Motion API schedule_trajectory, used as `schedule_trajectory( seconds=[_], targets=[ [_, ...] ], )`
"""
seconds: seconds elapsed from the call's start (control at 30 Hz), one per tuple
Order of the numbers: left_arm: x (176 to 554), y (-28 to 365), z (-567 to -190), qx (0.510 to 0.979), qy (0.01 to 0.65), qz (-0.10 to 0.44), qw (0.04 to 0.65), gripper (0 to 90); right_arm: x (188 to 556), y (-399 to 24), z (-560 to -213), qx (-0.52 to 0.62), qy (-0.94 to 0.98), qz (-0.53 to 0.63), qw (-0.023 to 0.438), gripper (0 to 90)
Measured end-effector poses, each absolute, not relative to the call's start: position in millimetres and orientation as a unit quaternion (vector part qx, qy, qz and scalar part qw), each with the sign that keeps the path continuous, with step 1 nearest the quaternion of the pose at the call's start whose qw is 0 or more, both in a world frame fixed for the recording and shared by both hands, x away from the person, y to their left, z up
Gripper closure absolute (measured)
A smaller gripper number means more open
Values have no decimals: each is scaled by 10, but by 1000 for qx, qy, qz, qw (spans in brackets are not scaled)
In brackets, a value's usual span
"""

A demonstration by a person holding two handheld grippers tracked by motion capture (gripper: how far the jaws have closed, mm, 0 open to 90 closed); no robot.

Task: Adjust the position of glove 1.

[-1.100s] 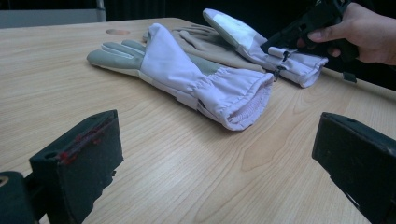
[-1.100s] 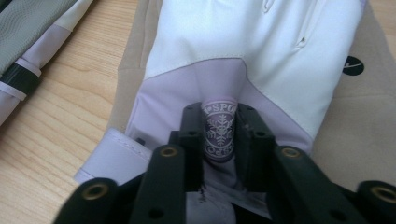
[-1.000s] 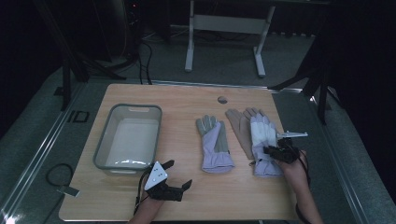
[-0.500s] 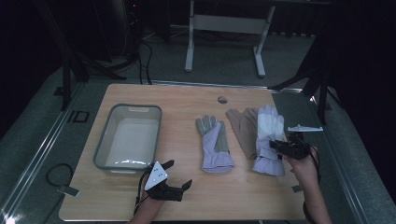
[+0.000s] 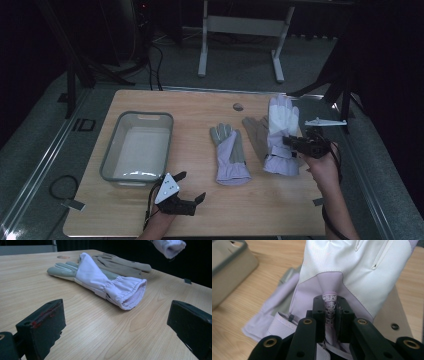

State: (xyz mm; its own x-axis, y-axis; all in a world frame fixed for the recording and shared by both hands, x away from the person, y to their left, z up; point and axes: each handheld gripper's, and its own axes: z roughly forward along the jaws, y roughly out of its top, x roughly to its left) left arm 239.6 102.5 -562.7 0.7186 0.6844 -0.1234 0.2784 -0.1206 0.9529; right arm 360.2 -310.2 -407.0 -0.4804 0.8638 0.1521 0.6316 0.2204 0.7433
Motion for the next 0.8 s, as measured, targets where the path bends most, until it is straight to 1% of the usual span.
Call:
schedule_trajectory(
  seconds=[0.1,0.3,0.53,0.8],
  targets=[
    [2395,1026,-5628,727,330,177,575,16,3611,-2959,-4014,480,771,390,150,802],
    [2395,1024,-5627,727,331,176,575,16,3624,-2667,-3991,465,779,398,137,802],
    [2393,1024,-5627,727,331,178,574,15,3640,-2250,-4090,454,788,400,109,802],
    [2389,1023,-5627,727,330,179,574,15,3644,-1828,-4240,449,802,383,95,801]
  ],
)
